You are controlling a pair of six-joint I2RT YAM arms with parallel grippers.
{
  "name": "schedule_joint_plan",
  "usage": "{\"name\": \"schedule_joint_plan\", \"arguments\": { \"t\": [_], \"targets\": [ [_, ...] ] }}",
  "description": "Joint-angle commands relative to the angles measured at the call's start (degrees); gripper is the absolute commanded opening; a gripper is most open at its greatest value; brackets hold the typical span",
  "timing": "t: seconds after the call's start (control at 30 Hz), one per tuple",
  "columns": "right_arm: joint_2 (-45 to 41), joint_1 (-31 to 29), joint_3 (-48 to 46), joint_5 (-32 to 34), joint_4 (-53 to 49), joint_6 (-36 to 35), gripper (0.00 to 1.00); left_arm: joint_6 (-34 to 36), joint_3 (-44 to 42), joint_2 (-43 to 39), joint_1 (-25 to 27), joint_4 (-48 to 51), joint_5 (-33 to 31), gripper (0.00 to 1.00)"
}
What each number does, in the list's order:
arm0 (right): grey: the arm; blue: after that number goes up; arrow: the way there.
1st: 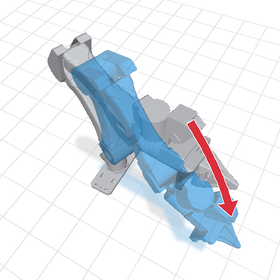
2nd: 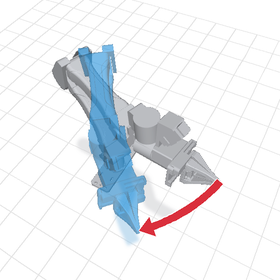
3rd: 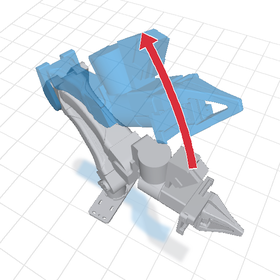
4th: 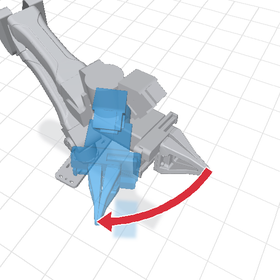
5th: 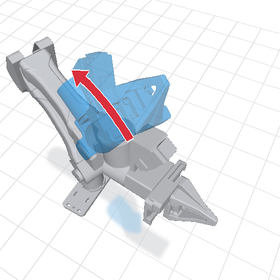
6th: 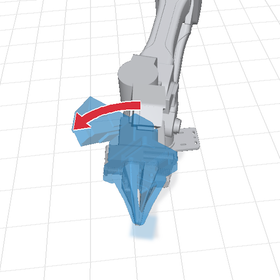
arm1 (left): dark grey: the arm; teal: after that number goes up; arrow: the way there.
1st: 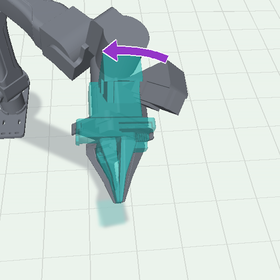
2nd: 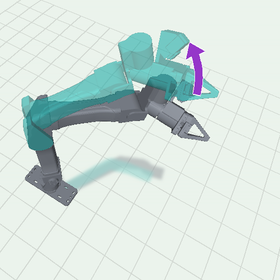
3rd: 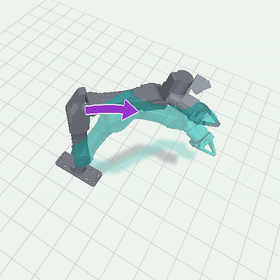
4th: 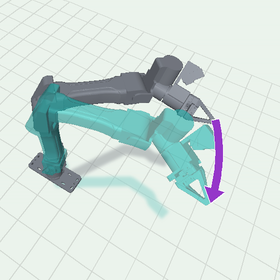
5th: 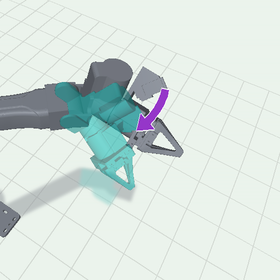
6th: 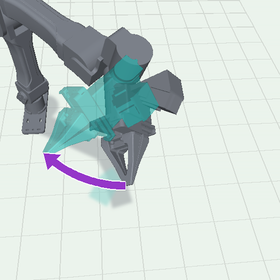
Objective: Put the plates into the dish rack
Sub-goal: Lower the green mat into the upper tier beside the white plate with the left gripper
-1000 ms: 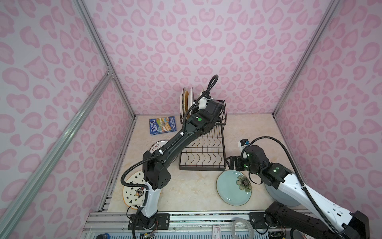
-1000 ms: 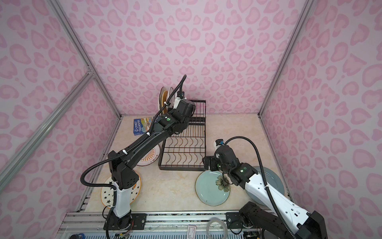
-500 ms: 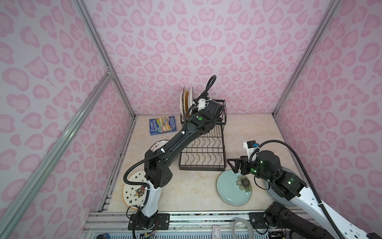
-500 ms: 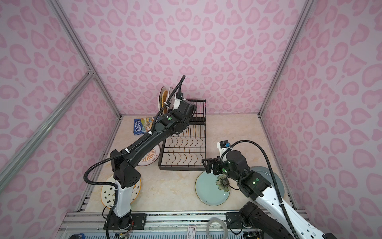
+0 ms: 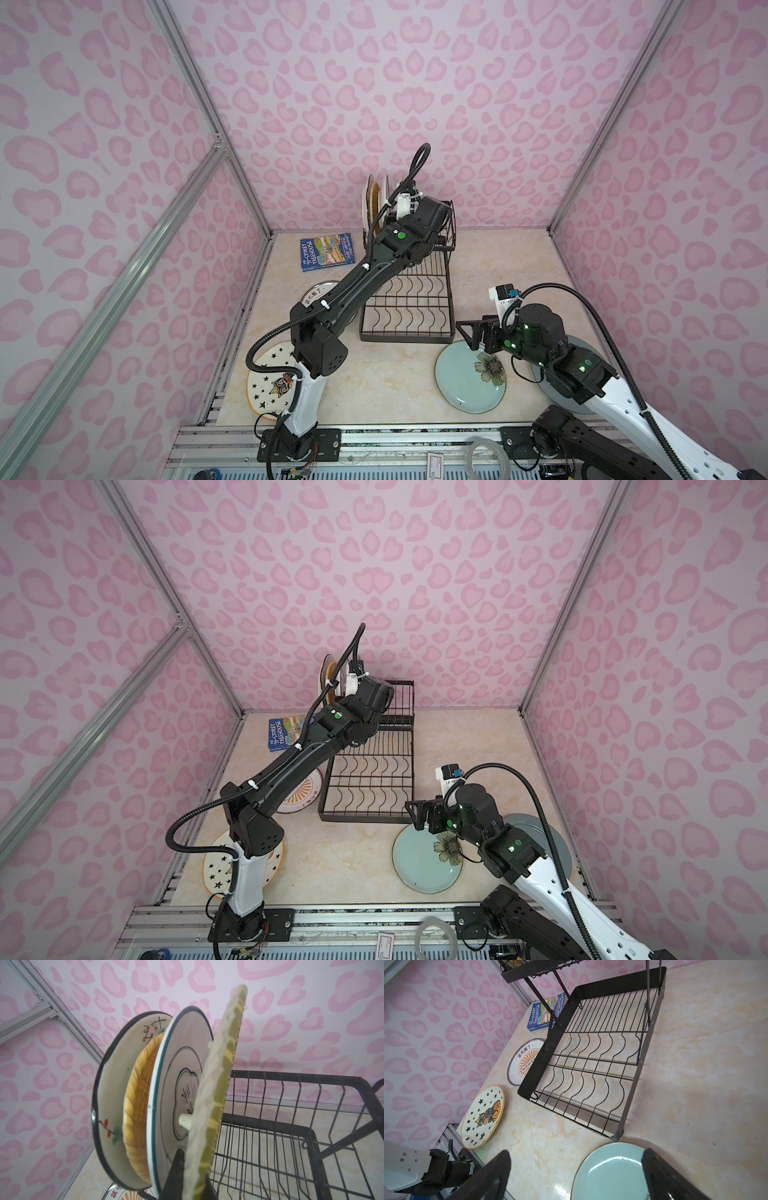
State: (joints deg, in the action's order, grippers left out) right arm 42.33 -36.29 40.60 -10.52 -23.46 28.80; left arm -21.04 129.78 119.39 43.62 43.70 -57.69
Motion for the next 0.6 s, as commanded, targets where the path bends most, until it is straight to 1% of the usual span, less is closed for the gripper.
{"name": "schedule_joint_plan", "arguments": {
  "t": [0.0,0.57],
  "targets": [
    [-0.53,-0.04,-0.26,-0.10,0.47,-0.31,0.98,-2.75,1.53,1.48,-0.09,1.50,-1.11,0.03],
    [-1.10,-0.03,-0.25,0.24,-0.44,-0.41,0.98,-6.71,2.24,3.74,-1.22,4.29,1.33,0.03]
  ]
}}
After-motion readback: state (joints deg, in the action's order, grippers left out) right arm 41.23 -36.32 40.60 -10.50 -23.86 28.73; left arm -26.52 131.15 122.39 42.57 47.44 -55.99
